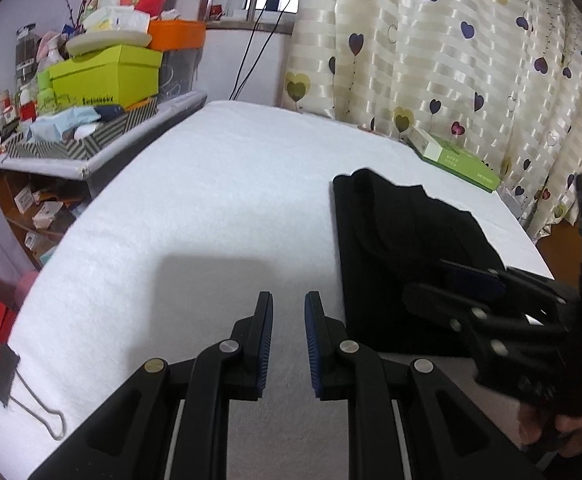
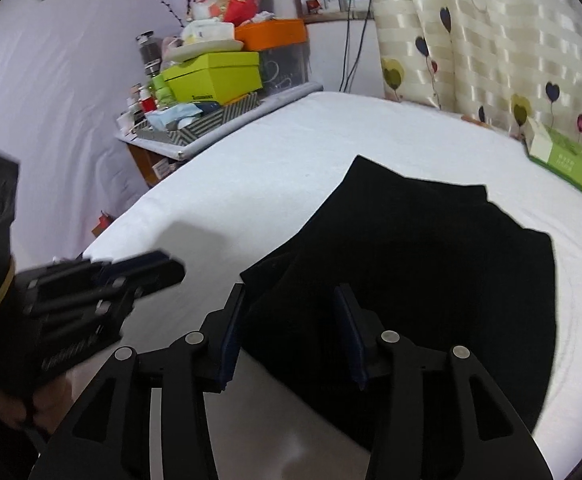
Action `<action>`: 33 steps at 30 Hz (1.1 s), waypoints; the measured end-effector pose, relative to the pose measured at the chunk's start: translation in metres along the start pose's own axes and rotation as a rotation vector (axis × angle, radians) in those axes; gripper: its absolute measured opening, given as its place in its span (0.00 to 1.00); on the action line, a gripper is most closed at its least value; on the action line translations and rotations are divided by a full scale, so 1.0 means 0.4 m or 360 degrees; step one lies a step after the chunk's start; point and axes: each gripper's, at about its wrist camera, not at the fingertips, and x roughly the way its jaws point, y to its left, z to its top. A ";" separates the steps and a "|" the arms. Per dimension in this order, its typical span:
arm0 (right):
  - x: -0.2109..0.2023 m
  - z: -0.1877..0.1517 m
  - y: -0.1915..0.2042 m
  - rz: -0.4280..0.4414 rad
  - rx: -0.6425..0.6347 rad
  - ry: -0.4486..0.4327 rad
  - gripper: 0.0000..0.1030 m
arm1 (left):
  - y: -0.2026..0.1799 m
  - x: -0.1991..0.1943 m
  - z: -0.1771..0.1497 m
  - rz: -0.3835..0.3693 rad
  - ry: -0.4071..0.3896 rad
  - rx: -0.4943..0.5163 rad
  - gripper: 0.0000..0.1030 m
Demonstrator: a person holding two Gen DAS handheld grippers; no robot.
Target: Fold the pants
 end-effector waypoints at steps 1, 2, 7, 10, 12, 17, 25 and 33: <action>-0.019 -0.004 -0.001 0.0003 -0.0008 -0.0022 0.44 | -0.006 -0.003 0.006 -0.0003 -0.0008 0.0008 0.18; -0.041 -0.009 -0.004 0.0005 -0.0015 -0.0045 0.44 | -0.012 -0.006 0.012 -0.0007 -0.0012 0.0015 0.18; -0.142 -0.044 -0.078 -0.0060 0.0088 -0.0159 0.44 | -0.051 -0.007 0.041 -0.0047 -0.0029 0.0063 0.19; -0.184 -0.073 -0.157 -0.0089 0.0247 -0.0207 0.44 | -0.086 0.008 0.058 -0.0087 -0.0023 0.0099 0.29; -0.192 -0.089 -0.191 -0.0142 0.0316 -0.0214 0.44 | -0.113 0.024 0.067 -0.0128 -0.0005 0.0128 0.29; -0.187 -0.113 -0.243 -0.0176 0.0415 -0.0193 0.44 | -0.161 0.088 0.068 -0.0240 0.0117 0.0176 0.39; -0.147 -0.141 -0.254 -0.0193 0.0401 -0.0104 0.44 | -0.218 0.125 0.039 -0.0024 0.0054 0.0407 0.17; -0.120 -0.144 -0.249 -0.0227 0.0373 -0.0053 0.44 | -0.189 0.161 0.063 0.0128 0.0058 0.0484 0.01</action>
